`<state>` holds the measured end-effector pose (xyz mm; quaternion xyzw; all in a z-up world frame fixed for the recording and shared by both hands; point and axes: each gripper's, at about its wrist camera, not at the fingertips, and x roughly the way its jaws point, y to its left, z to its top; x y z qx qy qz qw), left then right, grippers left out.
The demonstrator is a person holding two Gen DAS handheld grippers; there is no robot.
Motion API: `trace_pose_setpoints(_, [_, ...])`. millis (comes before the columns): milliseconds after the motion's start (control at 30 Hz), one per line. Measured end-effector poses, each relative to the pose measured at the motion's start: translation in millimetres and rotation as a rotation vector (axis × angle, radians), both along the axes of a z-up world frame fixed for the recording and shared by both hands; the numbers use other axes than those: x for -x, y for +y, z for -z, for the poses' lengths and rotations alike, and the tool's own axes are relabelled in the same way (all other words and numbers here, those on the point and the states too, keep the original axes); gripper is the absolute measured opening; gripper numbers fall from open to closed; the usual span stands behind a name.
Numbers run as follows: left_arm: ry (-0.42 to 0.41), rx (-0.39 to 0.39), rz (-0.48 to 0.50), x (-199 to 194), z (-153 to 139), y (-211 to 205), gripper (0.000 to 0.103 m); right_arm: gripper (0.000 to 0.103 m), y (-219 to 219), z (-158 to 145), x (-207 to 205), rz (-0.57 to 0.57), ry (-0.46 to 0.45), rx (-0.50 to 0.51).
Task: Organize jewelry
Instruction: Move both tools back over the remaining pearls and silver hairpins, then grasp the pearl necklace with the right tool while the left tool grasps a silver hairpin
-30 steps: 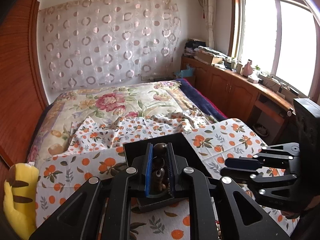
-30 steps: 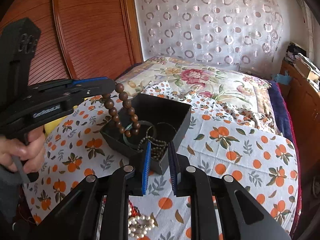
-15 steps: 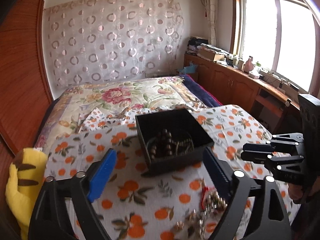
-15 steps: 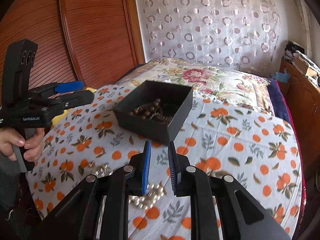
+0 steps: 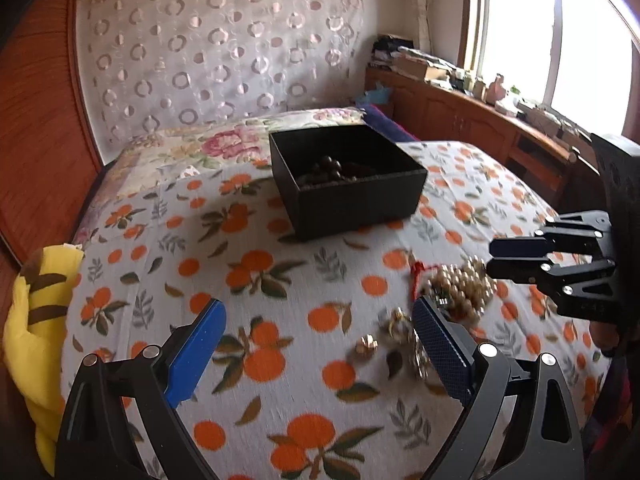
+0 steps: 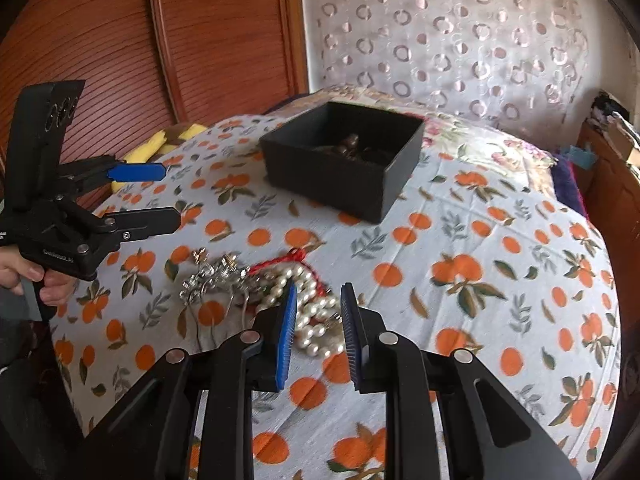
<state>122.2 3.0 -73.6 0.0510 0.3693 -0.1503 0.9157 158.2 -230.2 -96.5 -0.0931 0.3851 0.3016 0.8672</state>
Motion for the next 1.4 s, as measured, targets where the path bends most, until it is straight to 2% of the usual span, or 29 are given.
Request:
trace_pose_setpoints(300, [0.083, -0.048, 0.039, 9, 23, -6, 0.091, 0.025, 12, 12, 0, -0.035, 0.037, 0.056])
trace_pose_setpoints(500, [0.107, -0.072, 0.05, 10, 32, -10, 0.091, 0.026, 17, 13, -3, -0.063, 0.05, 0.075])
trace_pose_setpoints(600, [0.108, -0.076, 0.044, 10, 34, -10, 0.095, 0.025, 19, 14, -7, -0.073, 0.057, 0.078])
trace_pose_setpoints(667, [0.133, -0.09, 0.046, 8, 39, -11, 0.095, 0.016, 19, 14, -8, -0.076, 0.061, 0.078])
trace_pose_setpoints(733, [0.141, -0.096, 0.048, 7, 40, -12, 0.095, 0.015, 18, 13, -8, -0.082, 0.064, 0.071])
trace_pose_setpoints(767, [0.141, -0.095, 0.048, 7, 40, -12, 0.095, 0.008, 17, 11, -6, -0.081, 0.052, 0.062])
trace_pose_setpoints(1133, [0.141, -0.09, 0.047, 7, 40, -10, 0.095, 0.008, -33, -28, 27, 0.062, -0.09, -0.055])
trace_pose_setpoints(1400, [0.101, -0.031, 0.04, 19, 25, -8, 0.093, 0.008, -61, -15, 51, 0.139, -0.085, -0.053])
